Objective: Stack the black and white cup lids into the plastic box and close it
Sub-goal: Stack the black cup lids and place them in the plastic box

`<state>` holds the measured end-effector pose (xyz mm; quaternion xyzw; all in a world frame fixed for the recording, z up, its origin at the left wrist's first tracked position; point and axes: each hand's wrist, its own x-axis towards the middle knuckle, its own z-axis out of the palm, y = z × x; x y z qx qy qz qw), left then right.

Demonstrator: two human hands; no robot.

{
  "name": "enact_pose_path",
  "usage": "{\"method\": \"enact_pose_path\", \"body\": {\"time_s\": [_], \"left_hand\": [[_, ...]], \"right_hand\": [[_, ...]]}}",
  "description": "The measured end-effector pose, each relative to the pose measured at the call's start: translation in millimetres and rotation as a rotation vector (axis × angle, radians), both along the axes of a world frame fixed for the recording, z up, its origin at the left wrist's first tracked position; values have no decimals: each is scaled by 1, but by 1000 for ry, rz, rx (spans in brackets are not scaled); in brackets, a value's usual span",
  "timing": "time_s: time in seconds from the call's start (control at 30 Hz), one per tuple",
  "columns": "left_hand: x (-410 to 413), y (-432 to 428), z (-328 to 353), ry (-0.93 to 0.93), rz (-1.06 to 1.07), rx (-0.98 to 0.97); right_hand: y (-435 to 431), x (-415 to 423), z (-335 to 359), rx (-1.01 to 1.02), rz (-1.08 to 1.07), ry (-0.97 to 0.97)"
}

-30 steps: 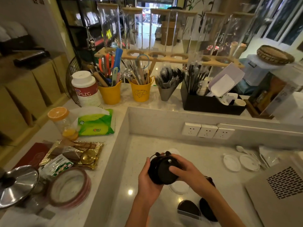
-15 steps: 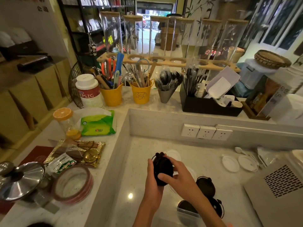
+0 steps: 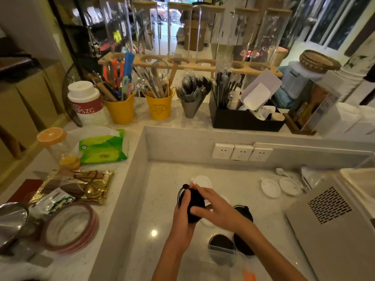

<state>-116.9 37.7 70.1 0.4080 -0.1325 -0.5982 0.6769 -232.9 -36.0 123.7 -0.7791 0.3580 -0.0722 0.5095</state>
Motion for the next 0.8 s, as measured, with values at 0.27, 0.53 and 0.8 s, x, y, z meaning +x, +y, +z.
{"method": "enact_pose_path", "body": {"time_s": [0.27,0.53,0.8], "left_hand": [[1,-9,-17,100,79,104],[-2,-6,-27,184,105,165],[-3,-8,-24,181,135,156]], "right_hand": [[-88,-72,-88,-74,-389,656],[-64,-104,-153,-94,-409,813],[-68,-91,-103,94,-768,172]]}}
